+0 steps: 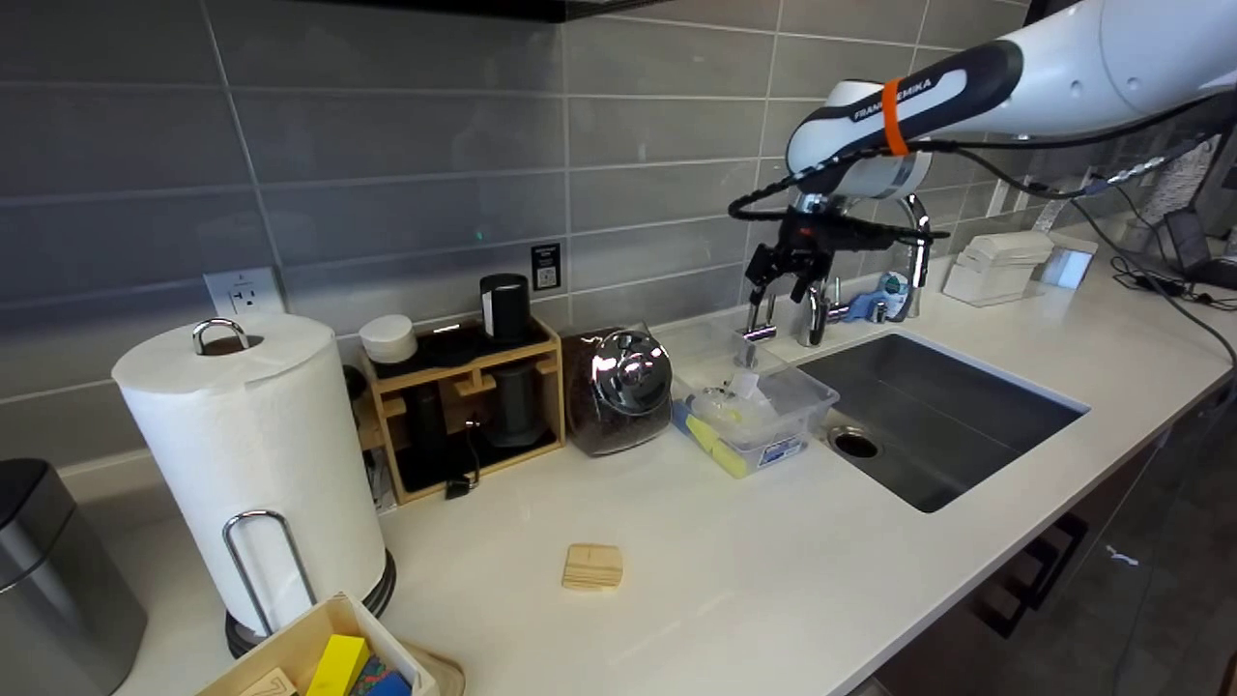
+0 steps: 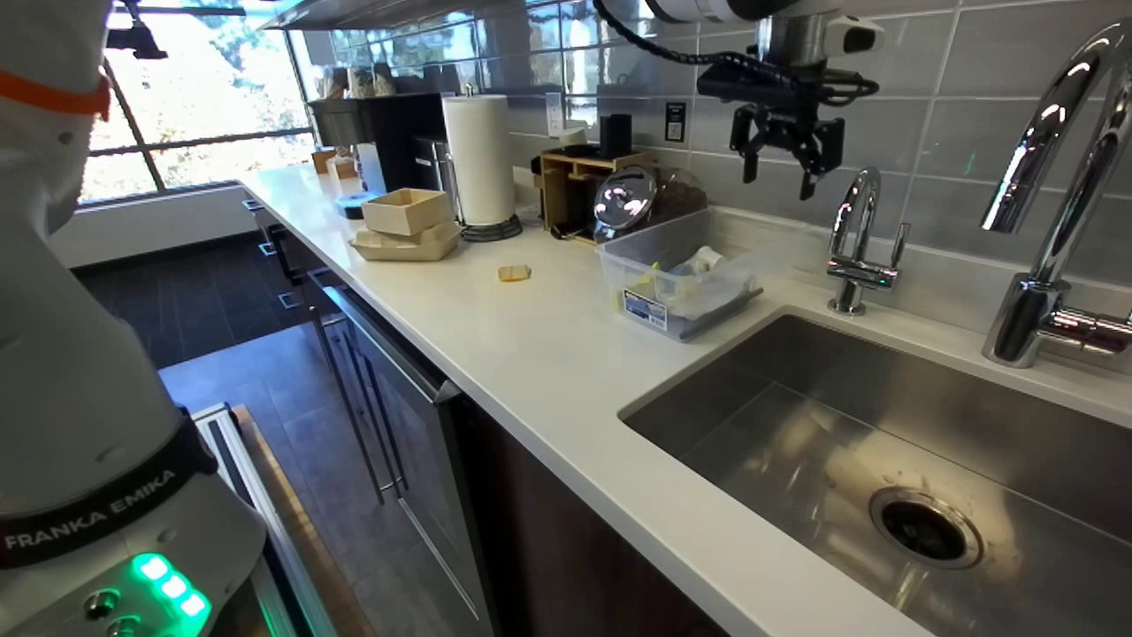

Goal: Move the clear container backwards.

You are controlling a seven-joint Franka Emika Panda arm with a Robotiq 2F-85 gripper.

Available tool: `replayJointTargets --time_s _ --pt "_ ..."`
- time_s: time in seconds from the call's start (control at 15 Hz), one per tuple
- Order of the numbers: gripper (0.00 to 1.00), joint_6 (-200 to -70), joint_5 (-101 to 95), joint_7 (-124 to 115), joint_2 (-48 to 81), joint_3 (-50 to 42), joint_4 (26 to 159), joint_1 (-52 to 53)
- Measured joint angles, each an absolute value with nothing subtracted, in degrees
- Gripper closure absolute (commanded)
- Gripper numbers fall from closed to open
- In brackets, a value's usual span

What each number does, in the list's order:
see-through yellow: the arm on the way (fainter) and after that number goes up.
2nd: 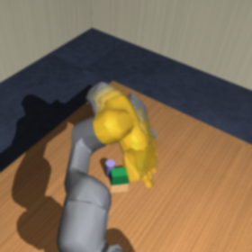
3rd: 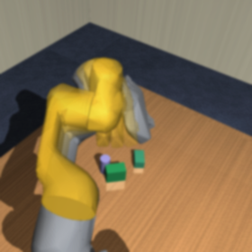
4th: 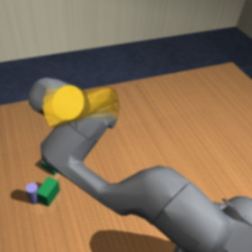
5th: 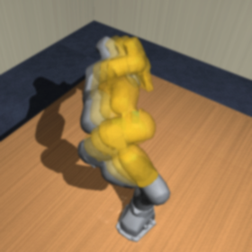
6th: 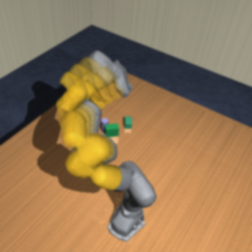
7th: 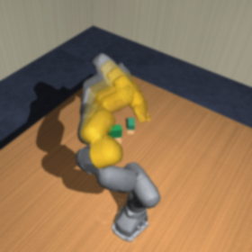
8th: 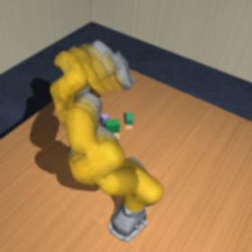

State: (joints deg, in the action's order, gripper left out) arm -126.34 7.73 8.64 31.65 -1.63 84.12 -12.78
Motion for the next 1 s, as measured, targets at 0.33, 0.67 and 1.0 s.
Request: replayJointTargets --time_s 0.33,0.67,1.0 --pt "0.0 -115.0 8.7 9.3 20.8 -1.4 92.2 -12.6" --pt "0.0 -114.0 8.6 9.3 9.9 -2.8 103.4 -12.5" --pt "0.0 -116.3 8.5 9.3 -1.8 -6.2 112.6 -12.7"
